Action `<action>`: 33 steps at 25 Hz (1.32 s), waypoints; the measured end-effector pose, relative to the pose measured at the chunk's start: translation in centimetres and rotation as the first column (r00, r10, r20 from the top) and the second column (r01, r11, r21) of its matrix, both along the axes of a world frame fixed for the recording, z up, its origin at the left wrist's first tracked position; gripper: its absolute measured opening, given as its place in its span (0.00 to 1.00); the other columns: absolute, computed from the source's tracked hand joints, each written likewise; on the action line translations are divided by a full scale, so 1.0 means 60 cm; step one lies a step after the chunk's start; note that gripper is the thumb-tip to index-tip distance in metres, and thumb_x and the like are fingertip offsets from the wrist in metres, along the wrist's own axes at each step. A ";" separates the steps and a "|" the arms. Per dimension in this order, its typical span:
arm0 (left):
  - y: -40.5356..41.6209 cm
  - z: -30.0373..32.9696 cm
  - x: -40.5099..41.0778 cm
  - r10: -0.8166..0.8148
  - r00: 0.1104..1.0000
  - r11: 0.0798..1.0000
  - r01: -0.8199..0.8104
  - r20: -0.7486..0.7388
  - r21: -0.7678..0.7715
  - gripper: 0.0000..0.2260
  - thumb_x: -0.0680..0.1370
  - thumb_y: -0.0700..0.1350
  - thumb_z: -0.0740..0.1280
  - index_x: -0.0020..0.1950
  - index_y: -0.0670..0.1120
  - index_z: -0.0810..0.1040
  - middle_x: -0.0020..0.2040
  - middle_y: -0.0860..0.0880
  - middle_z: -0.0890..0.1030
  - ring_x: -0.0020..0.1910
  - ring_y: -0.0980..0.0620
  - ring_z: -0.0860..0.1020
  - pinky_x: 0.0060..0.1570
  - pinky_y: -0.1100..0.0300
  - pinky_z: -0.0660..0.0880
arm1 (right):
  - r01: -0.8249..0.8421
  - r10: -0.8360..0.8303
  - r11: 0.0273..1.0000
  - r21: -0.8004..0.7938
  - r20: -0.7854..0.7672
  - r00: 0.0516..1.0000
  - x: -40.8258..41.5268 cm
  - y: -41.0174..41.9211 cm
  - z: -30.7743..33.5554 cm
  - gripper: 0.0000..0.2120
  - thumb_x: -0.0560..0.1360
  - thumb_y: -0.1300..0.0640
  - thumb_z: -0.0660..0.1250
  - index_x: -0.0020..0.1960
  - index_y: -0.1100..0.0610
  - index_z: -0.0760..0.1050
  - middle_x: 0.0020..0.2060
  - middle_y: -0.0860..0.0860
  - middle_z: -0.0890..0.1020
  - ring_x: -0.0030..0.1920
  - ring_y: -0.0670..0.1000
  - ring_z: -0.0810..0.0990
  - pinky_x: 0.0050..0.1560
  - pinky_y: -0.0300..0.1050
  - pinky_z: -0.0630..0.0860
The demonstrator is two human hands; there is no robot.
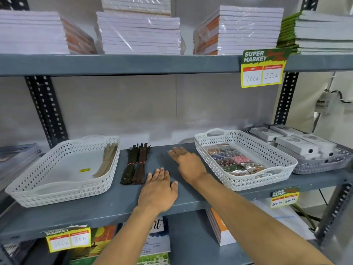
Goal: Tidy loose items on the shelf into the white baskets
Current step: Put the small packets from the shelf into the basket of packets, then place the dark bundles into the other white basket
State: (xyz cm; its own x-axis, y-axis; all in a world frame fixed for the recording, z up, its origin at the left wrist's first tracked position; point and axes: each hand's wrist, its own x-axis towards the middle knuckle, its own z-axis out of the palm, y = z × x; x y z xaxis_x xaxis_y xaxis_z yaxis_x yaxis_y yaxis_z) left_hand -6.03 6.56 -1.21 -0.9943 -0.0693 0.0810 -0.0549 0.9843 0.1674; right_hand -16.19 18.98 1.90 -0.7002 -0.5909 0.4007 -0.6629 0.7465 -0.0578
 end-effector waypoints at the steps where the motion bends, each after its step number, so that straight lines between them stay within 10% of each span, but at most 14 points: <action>1: -0.001 -0.001 -0.001 0.000 1.000 1.000 0.000 -0.002 -0.001 0.30 0.86 0.57 0.46 0.84 0.42 0.52 0.85 0.44 0.50 0.84 0.49 0.47 0.81 0.49 0.42 | -0.047 0.042 0.997 -0.067 -0.077 0.996 0.011 0.005 0.008 0.39 0.70 0.78 0.60 0.77 0.55 0.68 0.76 0.57 0.71 0.75 0.63 0.69 0.62 0.63 0.79; 5: -0.003 -0.004 -0.004 0.003 1.000 1.000 -0.003 0.009 0.008 0.30 0.86 0.57 0.45 0.84 0.42 0.51 0.85 0.45 0.49 0.84 0.49 0.46 0.81 0.49 0.42 | -0.177 0.023 0.930 -0.323 -0.427 0.904 0.054 0.076 0.065 0.36 0.65 0.77 0.58 0.71 0.60 0.76 0.69 0.60 0.79 0.69 0.65 0.77 0.59 0.60 0.80; 8: 0.000 -0.005 -0.007 0.004 1.000 1.000 -0.004 0.020 0.000 0.30 0.86 0.58 0.44 0.84 0.43 0.49 0.85 0.45 0.48 0.84 0.49 0.46 0.81 0.49 0.42 | 0.063 -0.180 0.911 -0.408 -0.257 0.950 0.062 0.183 0.120 0.36 0.64 0.72 0.57 0.69 0.54 0.79 0.66 0.56 0.82 0.62 0.60 0.83 0.60 0.56 0.81; 14: -0.003 -0.008 -0.013 0.015 0.999 1.000 -0.015 0.037 -0.021 0.30 0.86 0.58 0.44 0.84 0.43 0.49 0.85 0.45 0.48 0.84 0.49 0.46 0.81 0.49 0.42 | 0.241 -0.271 0.957 0.160 0.213 0.939 0.004 0.280 0.094 0.11 0.76 0.56 0.66 0.51 0.55 0.85 0.49 0.54 0.89 0.44 0.56 0.86 0.50 0.51 0.83; 19: -0.004 -0.010 -0.013 0.012 1.000 1.000 -0.012 0.024 0.000 0.30 0.86 0.58 0.44 0.84 0.43 0.49 0.85 0.45 0.48 0.84 0.49 0.46 0.81 0.49 0.42 | 0.191 -0.378 0.880 0.436 0.398 0.836 0.003 0.261 0.104 0.13 0.74 0.52 0.62 0.47 0.60 0.81 0.42 0.54 0.80 0.48 0.60 0.80 0.49 0.54 0.79; 23: 0.003 -0.001 0.001 0.022 0.999 0.996 -0.018 -0.041 0.083 0.29 0.86 0.57 0.49 0.84 0.44 0.53 0.84 0.45 0.53 0.83 0.48 0.51 0.82 0.49 0.46 | 0.319 -0.338 0.937 0.142 0.140 0.931 0.035 0.207 0.112 0.15 0.80 0.54 0.60 0.63 0.57 0.79 0.58 0.59 0.83 0.58 0.63 0.81 0.55 0.54 0.78; 26: -0.012 0.014 0.031 0.226 0.927 0.864 -0.049 -0.298 0.502 0.23 0.83 0.51 0.60 0.78 0.50 0.70 0.67 0.49 0.82 0.63 0.50 0.80 0.70 0.51 0.73 | 0.066 -0.051 0.979 -0.193 0.084 0.995 0.093 0.114 0.099 0.18 0.84 0.51 0.60 0.71 0.55 0.73 0.67 0.60 0.80 0.65 0.65 0.78 0.63 0.57 0.75; 28: -0.045 0.029 0.057 0.434 0.791 0.741 -0.041 -0.432 0.670 0.19 0.80 0.45 0.62 0.70 0.53 0.80 0.51 0.52 0.88 0.45 0.50 0.85 0.56 0.51 0.81 | -0.040 0.071 0.985 -0.168 0.180 0.981 0.116 0.043 0.067 0.23 0.85 0.48 0.58 0.77 0.55 0.66 0.76 0.58 0.71 0.75 0.63 0.68 0.73 0.60 0.67; 33: -0.126 0.089 0.088 0.492 0.722 0.765 -0.090 -0.487 0.638 0.17 0.78 0.37 0.65 0.63 0.48 0.86 0.58 0.50 0.86 0.58 0.51 0.84 0.64 0.55 0.77 | -0.128 0.077 0.986 0.108 0.390 0.918 0.117 -0.069 -0.031 0.36 0.83 0.34 0.46 0.84 0.52 0.47 0.84 0.52 0.45 0.83 0.56 0.40 0.80 0.63 0.40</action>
State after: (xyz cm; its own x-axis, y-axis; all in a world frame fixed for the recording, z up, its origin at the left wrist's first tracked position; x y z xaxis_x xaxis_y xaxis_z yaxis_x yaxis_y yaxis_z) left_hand -0.75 -0.99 4.14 -0.6560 -0.5755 0.4883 -0.0139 0.6560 0.7546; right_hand -9.20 14.87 0.01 -0.7174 -0.6961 0.0294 -0.6825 0.6936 -0.2306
